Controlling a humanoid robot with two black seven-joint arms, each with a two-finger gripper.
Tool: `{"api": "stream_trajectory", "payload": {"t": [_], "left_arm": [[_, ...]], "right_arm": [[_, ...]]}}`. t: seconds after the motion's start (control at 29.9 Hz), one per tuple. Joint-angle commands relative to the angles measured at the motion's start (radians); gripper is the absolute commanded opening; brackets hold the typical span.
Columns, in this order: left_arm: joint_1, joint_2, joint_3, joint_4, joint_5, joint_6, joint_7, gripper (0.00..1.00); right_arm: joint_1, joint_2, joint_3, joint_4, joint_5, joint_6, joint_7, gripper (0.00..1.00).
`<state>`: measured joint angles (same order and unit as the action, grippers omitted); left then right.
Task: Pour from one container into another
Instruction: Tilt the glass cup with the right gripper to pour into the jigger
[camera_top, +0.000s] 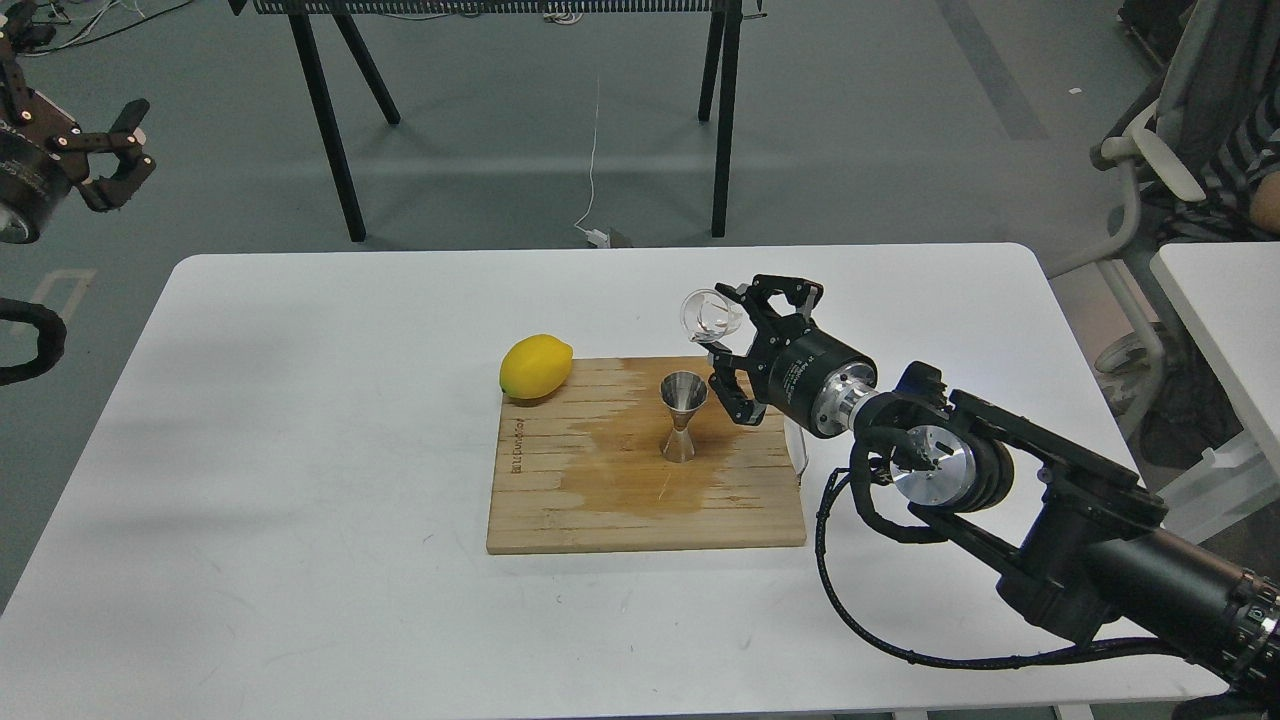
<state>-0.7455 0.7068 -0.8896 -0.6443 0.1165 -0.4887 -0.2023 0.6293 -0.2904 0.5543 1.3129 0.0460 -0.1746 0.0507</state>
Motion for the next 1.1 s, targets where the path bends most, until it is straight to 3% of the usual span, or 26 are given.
{"api": "stream_trajectory", "payload": {"t": [0.0, 1.07], "left_arm": [[0.000, 0.002, 0.000, 0.000, 0.000, 0.000, 0.000, 1.00], [0.000, 0.011, -0.002, 0.000, 0.000, 0.000, 0.000, 1.00]], "right_arm": [[-0.010, -0.033, -0.002, 0.028, 0.000, 0.004, 0.000, 0.14], [0.110, -0.090, -0.175, 0.055, -0.077, 0.010, -0.006, 0.14]]}}
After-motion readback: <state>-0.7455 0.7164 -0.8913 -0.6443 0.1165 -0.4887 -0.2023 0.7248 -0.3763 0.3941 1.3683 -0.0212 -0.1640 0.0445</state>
